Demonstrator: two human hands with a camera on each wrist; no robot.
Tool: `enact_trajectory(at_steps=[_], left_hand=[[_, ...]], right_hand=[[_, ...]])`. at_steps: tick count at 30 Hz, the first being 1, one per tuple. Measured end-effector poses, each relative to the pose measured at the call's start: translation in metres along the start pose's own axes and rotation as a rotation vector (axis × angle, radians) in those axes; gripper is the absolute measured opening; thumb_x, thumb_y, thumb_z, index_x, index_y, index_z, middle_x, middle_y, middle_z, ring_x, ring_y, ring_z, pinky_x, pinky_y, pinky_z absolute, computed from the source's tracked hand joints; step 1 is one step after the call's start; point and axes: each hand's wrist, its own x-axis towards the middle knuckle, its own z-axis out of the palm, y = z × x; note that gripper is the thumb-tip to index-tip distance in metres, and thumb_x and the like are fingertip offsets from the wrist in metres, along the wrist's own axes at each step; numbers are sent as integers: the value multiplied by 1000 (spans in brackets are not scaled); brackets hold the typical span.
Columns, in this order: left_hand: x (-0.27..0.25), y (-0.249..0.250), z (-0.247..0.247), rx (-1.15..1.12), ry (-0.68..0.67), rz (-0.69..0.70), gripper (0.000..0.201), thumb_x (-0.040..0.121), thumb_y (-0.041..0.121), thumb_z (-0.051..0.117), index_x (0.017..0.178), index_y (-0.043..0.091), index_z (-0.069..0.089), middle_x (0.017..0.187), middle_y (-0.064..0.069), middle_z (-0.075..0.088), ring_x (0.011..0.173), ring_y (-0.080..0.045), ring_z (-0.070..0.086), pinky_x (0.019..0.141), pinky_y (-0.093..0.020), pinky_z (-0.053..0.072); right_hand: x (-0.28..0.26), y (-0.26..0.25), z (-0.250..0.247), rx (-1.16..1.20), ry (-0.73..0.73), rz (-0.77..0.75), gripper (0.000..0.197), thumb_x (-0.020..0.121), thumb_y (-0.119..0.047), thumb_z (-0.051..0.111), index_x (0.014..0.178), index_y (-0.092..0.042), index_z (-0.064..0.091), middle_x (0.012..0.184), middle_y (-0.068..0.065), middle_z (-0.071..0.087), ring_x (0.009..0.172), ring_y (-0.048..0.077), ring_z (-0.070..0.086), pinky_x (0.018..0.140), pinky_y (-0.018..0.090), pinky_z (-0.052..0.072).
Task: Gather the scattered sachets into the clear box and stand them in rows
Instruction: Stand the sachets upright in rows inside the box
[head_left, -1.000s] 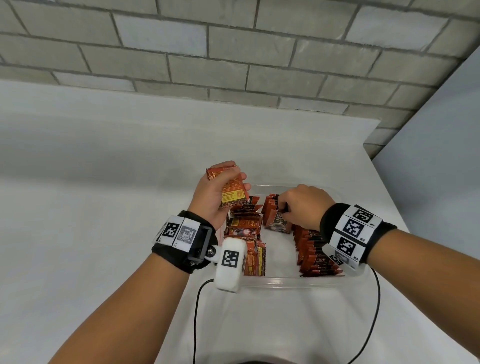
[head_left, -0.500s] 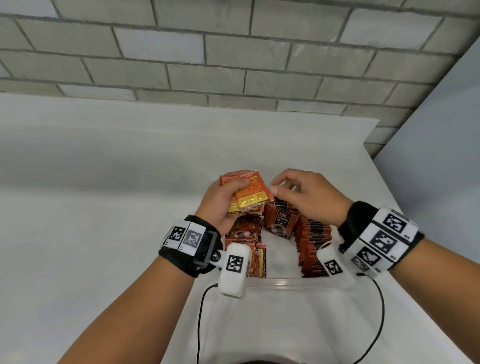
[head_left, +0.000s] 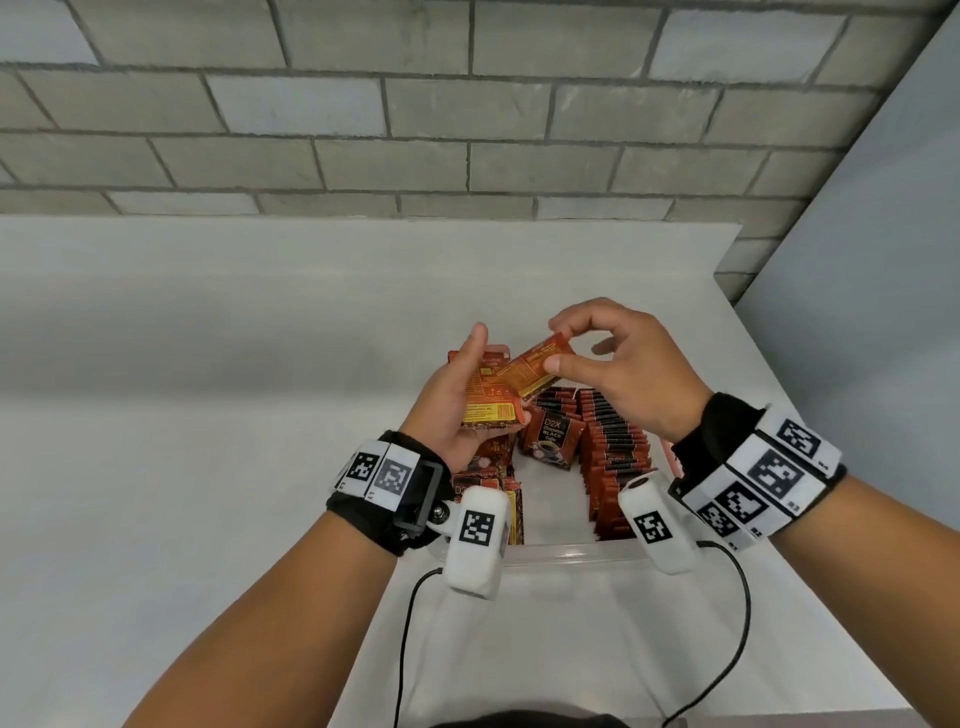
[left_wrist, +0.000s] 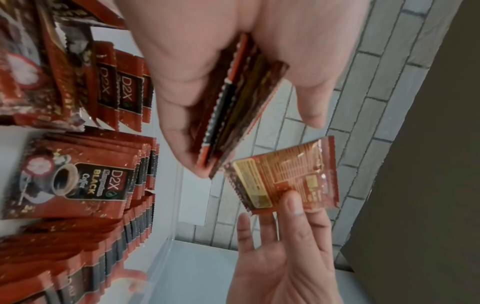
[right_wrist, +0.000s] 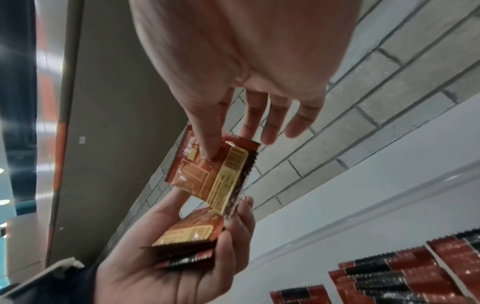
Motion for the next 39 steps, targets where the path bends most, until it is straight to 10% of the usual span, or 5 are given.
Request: enact_trajectory(at_steps=[9, 19, 25, 34, 39], left_hand=[[-5, 1, -2, -55, -50, 56, 42, 77, 12, 68, 118, 6, 61, 98, -15, 70, 78, -24, 69, 63, -33, 57], [-2, -6, -3, 18, -45, 117, 47, 73, -4, 69, 117, 6, 59, 105, -17, 68, 91, -30, 68, 78, -40, 57], [-2, -10, 2, 37, -66, 106, 61, 71, 1, 67, 129, -4, 50, 111, -23, 63, 94, -34, 65, 80, -42, 56], [-4, -10, 3, -54, 20, 250, 36, 75, -12, 65, 104, 9, 62, 97, -14, 70, 89, -28, 67, 78, -39, 56], [-6, -8, 4, -107, 31, 276, 39, 72, -7, 69, 108, 6, 60, 99, -15, 69, 88, -28, 67, 75, -37, 58]], right_hand=[[-6, 6, 4, -201, -70, -109, 23, 80, -7, 73, 78, -30, 70, 119, -9, 51, 115, 11, 38, 88, -3, 21], [-5, 3, 2, 20, -6, 188, 30, 88, -26, 67, 113, -24, 51, 99, -2, 66, 82, 14, 66, 74, 27, 50], [-1, 2, 5, -16, 24, 144, 18, 86, -14, 68, 96, -28, 63, 96, 6, 67, 79, 23, 63, 80, 43, 55], [-5, -4, 14, 22, -34, 236, 31, 87, -26, 67, 116, -25, 57, 95, -2, 67, 73, 10, 61, 71, 29, 52], [-13, -3, 15, 199, -103, 303, 15, 83, -7, 70, 94, -14, 63, 82, 13, 72, 64, 16, 63, 67, 30, 53]])
